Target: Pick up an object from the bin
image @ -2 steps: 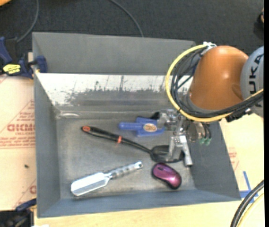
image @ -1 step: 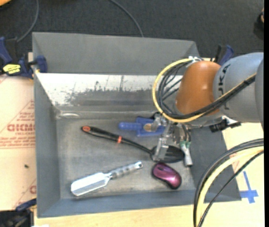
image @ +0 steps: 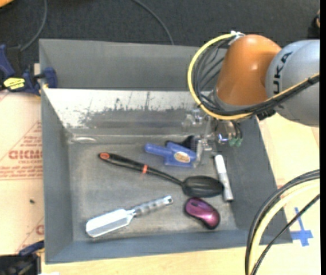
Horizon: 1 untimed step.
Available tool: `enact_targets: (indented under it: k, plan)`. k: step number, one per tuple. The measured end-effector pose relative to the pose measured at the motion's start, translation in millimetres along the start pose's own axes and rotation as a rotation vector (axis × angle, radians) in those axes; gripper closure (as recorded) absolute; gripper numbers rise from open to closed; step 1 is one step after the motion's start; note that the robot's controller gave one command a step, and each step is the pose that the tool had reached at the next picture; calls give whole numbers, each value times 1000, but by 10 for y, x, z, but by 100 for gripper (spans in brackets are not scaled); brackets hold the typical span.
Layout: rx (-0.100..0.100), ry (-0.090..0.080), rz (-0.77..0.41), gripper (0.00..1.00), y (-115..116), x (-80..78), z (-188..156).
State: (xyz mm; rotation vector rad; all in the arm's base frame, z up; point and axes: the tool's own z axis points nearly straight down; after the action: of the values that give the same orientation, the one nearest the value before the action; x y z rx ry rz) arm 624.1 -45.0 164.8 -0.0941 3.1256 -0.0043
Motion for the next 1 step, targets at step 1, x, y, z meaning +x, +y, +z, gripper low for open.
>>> enact_targets:
  k: [1]
  plan:
    - [-2, 9, 243, 0, -189, -87, 506]
